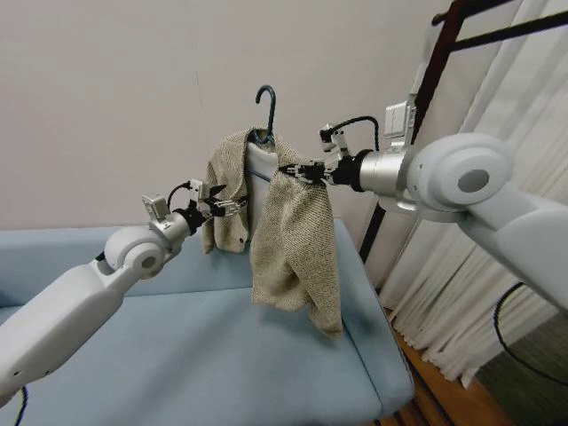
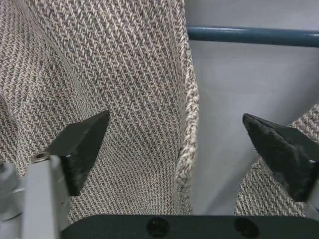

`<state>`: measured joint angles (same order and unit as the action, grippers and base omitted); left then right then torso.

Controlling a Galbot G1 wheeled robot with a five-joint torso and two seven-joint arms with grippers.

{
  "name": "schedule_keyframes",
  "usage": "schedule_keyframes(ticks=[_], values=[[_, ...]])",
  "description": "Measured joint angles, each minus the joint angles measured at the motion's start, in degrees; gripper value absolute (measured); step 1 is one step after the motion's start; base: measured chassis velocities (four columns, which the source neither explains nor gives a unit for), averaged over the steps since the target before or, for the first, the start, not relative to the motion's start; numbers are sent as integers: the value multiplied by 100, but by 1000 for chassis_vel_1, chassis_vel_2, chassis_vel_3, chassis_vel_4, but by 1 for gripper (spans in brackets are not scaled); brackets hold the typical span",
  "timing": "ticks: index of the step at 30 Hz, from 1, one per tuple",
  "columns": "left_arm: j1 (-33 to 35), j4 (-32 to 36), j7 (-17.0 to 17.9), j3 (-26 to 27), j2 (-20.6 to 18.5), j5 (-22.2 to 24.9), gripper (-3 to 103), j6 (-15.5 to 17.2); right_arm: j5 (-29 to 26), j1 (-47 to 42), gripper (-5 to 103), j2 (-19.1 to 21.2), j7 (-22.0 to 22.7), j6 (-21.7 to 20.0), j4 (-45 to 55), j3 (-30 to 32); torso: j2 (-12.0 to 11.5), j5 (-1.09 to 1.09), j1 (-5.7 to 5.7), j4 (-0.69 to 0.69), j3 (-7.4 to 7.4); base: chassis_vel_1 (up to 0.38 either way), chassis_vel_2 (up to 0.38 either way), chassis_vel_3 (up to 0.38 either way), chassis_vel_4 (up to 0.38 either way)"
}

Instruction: Pick up the clothes from the sofa and hang them on the clothes hanger.

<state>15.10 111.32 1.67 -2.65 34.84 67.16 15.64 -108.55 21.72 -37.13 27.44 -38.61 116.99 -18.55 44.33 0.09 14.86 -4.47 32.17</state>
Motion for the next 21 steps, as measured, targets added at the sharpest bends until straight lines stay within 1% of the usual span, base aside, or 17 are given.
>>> schedule_keyframes(ticks=[1,4,5,6,7,10,11,12,13,18,20,21], values=[[0,0,0,0,0,0,88,0,0,0,10,0,0,0,0,0,0,0,0,0,0,0,0,0,0],[121,38,-23,17,-35,-41,72,-3,-2,31,10,13,0,-4,-5,-1,0,-1,0,3,0,0,0,0,0],[129,37,-23,18,-36,-59,72,-3,-4,37,10,13,0,-5,-5,-1,0,-1,0,3,0,0,0,0,0],[130,22,-30,15,-27,-103,66,-3,-6,51,10,12,0,-7,-6,-2,0,0,-1,2,0,0,0,0,0],[130,22,-30,15,-27,-103,66,-3,-6,51,10,12,0,-7,-6,-2,0,0,-1,2,0,0,0,0,0],[33,-51,-36,-42,32,-167,49,-3,-8,62,10,8,3,-10,13,-8,0,-1,0,1,0,0,0,0,0],[-6,-65,-41,-63,47,-175,49,-3,-9,62,10,13,4,-10,25,-9,0,0,-1,2,0,0,0,0,0],[-61,-87,-42,-94,67,-183,43,-3,-11,61,10,25,4,-10,42,-9,0,0,-1,1,0,0,0,0,0],[-61,-87,-42,-94,67,-183,43,-3,-11,61,10,25,4,-10,42,-9,0,0,-1,1,0,0,0,0,0],[-138,-6,-81,-135,59,-230,17,23,-15,42,10,53,18,-11,56,29,0,0,-1,0,0,0,0,0,0],[-129,55,-83,-135,30,-234,17,41,-12,42,10,50,23,-11,37,41,0,0,-1,0,0,0,0,0,0],[-114,119,-83,-130,-3,-235,12,63,4,42,10,45,26,-11,10,53,0,0,-1,1,0,0,0,0,0]])
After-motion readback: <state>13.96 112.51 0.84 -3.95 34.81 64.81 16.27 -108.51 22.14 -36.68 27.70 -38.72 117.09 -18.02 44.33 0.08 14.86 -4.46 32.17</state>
